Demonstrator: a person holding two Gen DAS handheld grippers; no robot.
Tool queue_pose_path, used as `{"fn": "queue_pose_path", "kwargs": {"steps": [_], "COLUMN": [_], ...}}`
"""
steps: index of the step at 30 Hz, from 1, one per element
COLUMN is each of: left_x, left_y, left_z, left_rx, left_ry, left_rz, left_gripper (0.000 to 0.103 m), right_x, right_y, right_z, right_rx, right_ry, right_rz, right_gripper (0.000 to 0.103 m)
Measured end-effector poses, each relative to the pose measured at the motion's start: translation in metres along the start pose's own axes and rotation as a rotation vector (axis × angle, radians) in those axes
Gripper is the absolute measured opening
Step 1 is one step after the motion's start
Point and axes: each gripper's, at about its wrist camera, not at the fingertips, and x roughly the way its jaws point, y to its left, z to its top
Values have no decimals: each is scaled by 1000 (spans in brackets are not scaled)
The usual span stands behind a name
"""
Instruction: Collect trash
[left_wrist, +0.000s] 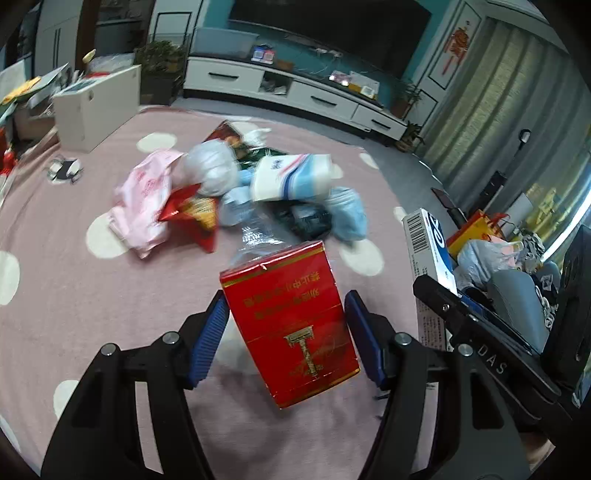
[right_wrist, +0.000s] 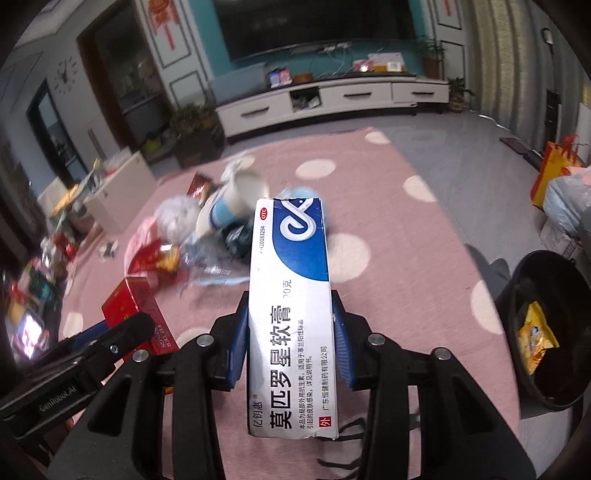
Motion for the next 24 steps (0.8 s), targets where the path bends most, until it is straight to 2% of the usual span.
{"fn": "queue_pose_path", "kwargs": {"steps": [7,18,24], "left_x": [3,25,38], "left_y": [-61,-157,-210], "left_z": [-2,-12,-25], "left_rx": [109,241,334], "left_ry": [-35,-7,13], "left_rz": [11,-103,-169], "left_gripper": [65,65,65], "right_x": [-36,-87,-105], "right_y": [-42,-132,-180], "right_z": [10,8,-6], "right_rx": [83,275,377], "right_ry": [-105,-232,-251], "right_rz": [-68,-217,-266], "right_gripper": [41,41,41]}}
